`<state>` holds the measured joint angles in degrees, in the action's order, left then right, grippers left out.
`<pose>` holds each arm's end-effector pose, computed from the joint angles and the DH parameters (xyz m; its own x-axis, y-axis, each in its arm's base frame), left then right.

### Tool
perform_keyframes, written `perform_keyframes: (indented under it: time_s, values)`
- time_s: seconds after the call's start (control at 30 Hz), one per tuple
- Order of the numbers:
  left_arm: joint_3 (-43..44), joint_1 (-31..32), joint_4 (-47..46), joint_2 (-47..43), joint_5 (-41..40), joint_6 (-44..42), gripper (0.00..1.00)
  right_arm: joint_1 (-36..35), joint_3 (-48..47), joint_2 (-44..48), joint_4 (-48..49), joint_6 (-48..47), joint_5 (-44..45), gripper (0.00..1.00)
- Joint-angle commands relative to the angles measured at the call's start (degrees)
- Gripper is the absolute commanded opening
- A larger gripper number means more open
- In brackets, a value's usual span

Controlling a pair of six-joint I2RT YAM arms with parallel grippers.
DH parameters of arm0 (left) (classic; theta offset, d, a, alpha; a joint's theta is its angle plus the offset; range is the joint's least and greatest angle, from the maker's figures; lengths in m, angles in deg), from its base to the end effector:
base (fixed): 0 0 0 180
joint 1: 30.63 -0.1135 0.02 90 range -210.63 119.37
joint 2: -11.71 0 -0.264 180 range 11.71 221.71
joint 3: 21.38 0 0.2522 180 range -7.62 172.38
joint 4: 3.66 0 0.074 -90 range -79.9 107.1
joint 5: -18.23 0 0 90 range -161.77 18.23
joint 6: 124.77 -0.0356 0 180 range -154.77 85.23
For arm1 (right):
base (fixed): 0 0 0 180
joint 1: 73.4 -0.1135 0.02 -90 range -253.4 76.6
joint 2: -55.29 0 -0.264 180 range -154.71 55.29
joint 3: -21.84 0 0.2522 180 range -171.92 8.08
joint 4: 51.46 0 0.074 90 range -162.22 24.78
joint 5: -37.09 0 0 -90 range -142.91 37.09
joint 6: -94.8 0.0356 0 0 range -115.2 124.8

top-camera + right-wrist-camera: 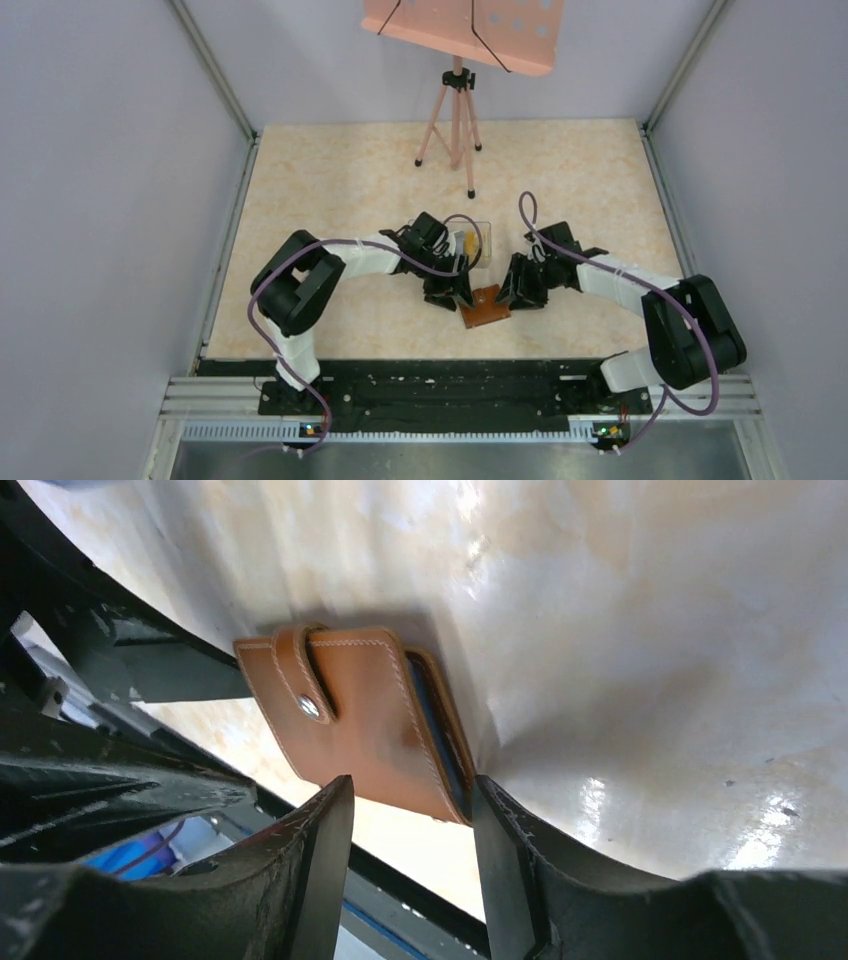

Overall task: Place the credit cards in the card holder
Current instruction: Move the card holder to the center of the board.

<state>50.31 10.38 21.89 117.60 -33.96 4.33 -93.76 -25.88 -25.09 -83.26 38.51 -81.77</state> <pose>0.2515 -0.2477 0.1374 -0.9798 0.1917 -0.0570 0.1721 0.6629 -0.7287 0.2130 0.0974 0.1428 -0.9811 0.1544 -0.1169 0.0537 0.7970 0.6016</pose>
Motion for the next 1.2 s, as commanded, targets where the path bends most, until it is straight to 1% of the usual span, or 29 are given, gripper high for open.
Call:
perform_keyframes:
  time_s: [0.0,0.1,0.17,0.2,0.23,0.3,0.37,0.43,0.53,0.63,0.77,0.87,0.93,1.07,1.17]
  values:
    - [3.02,-0.23,11.99,-3.39,-7.34,-10.24,0.68,-2.61,-8.33,-0.51,-4.81,0.77,7.53,0.48]
    - [-1.17,-0.37,13.35,-8.98,-13.76,-14.21,0.79,-3.76,-12.13,-0.24,-9.48,-0.47,10.49,0.50]
    - [-2.94,-0.31,13.81,-11.04,-15.06,-14.95,0.80,-3.84,-10.94,1.39,-10.67,-0.09,11.50,0.51]
    - [-4.18,-0.31,13.13,-12.25,-14.09,-13.81,0.80,-4.03,-8.63,3.26,-10.54,0.87,11.01,0.51]
    - [-5.87,-0.32,9.86,-13.66,-12.66,-12.62,0.80,-4.35,-6.60,5.94,-9.91,2.04,10.68,0.51]
    - [-8.91,-0.27,6.60,-15.41,-11.00,-9.63,0.80,-4.51,-2.44,12.28,-9.10,5.31,11.24,0.56]
    - [-9.73,-0.30,6.16,-16.07,-10.85,-8.82,0.80,-4.47,-0.05,17.77,-7.94,6.78,12.39,0.61]
    - [-10.65,-0.32,4.79,-16.65,-11.31,-8.34,0.80,-4.28,1.31,19.37,-6.65,6.83,14.09,0.63]
    - [-12.18,-0.36,2.25,-16.22,-10.79,-7.47,0.80,-4.20,1.77,15.60,-3.63,5.40,13.83,0.63]
    - [-13.34,-0.32,-0.73,-15.50,-8.48,-5.18,0.80,-4.19,-0.12,9.95,-3.66,3.87,13.88,0.63]
    - [-12.68,-0.27,-3.15,-15.11,-7.38,-2.26,0.80,-4.14,-3.29,6.09,-5.19,2.31,14.42,0.63]
    - [-10.11,-0.32,-1.76,-14.15,-6.69,-0.84,0.80,-3.54,-6.42,4.06,-7.38,1.10,14.11,0.63]
    - [-7.87,-0.32,-0.37,-13.48,-5.75,0.08,0.80,-2.82,-8.21,2.87,-8.36,0.42,11.97,0.63]
    - [-2.35,-0.26,3.70,-11.69,-4.79,2.31,0.76,-0.43,-12.98,0.50,-13.24,-2.44,7.86,0.62]
    - [0.86,-0.32,4.33,-10.39,-3.73,4.58,0.73,1.71,-15.81,-1.54,-16.25,-5.16,5.78,0.62]
